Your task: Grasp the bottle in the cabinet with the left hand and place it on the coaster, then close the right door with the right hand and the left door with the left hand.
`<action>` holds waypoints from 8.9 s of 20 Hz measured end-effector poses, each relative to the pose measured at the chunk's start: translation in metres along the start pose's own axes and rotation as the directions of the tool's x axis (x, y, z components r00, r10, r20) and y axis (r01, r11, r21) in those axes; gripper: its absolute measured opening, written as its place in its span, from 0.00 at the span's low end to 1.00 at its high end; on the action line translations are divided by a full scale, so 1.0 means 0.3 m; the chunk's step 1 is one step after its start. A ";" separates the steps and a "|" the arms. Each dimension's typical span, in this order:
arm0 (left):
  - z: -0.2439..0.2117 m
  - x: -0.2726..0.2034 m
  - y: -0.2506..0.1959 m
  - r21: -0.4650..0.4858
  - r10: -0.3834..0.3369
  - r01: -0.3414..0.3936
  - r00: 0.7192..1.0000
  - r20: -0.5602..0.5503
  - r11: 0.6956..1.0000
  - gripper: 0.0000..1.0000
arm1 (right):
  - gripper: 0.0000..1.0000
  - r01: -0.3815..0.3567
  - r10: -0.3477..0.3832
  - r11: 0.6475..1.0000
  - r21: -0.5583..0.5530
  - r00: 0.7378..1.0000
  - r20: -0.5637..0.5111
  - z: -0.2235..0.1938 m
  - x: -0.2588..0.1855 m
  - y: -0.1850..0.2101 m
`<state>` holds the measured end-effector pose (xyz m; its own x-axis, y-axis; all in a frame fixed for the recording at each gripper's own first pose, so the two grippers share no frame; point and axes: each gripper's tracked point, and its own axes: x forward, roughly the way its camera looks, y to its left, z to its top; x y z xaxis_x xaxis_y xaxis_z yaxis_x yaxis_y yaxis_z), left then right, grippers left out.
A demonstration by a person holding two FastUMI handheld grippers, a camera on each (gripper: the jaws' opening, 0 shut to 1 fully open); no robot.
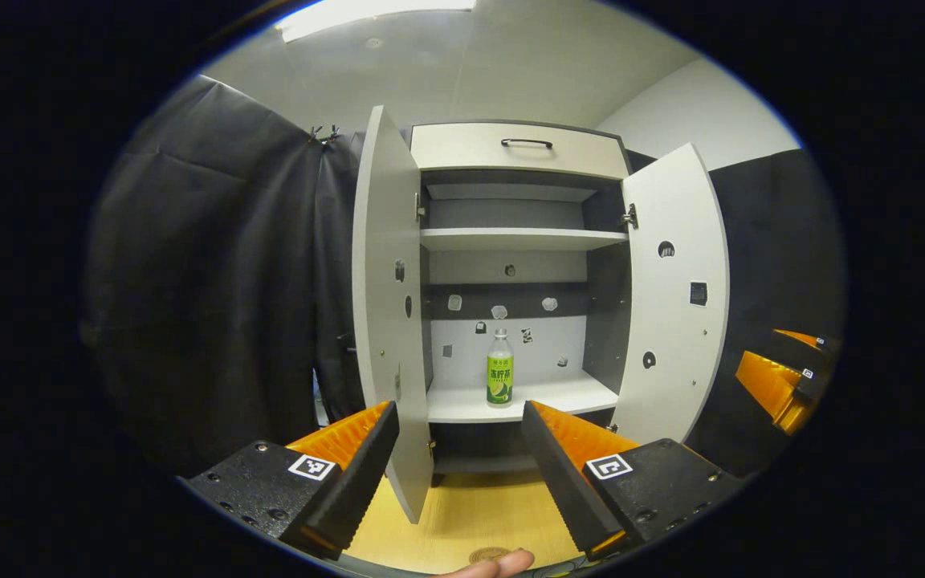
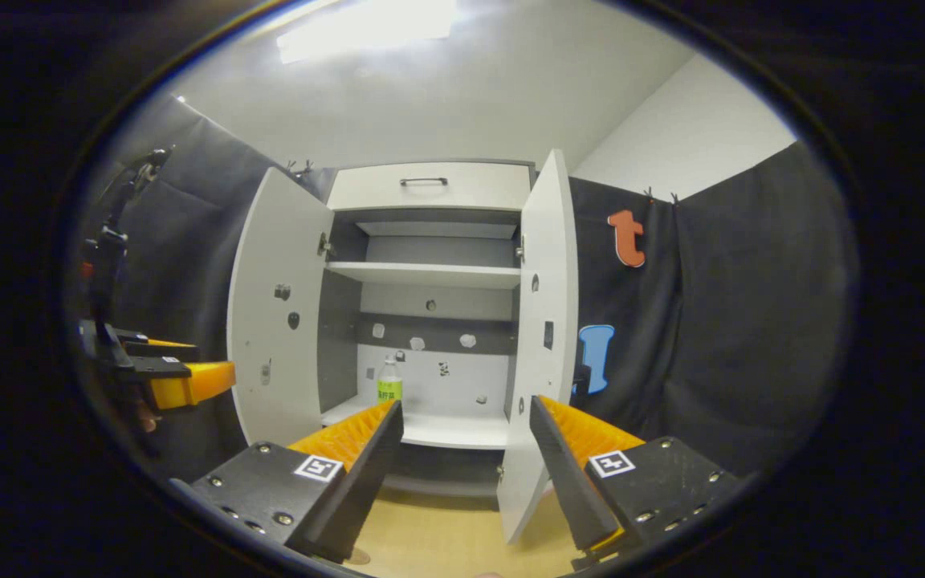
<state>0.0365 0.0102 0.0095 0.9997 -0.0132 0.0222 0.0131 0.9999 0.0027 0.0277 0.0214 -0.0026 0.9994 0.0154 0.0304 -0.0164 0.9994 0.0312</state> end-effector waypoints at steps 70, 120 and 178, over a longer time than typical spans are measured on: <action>-0.195 0.219 -0.026 -0.071 -0.079 0.078 0.997 -0.010 0.994 0.80 | 0.94 -0.096 0.098 0.994 0.042 0.994 -0.043 -0.186 -0.023 0.084; -1.235 0.033 -0.232 0.046 -0.301 0.319 0.925 -0.232 0.947 0.87 | 0.96 -0.057 0.066 0.996 0.062 0.986 -0.155 -0.402 0.153 0.021; -0.160 0.092 0.519 -0.101 0.023 -0.022 1.000 0.011 0.995 0.95 | 0.86 0.002 0.002 1.000 0.031 0.994 -0.111 -0.363 0.645 -0.387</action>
<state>0.0674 0.1657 -0.0375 0.9994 0.0096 0.0336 -0.0062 0.9951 -0.0987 0.2264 -0.0882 -0.1092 0.9965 0.0204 -0.0805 -0.0154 0.9979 0.0625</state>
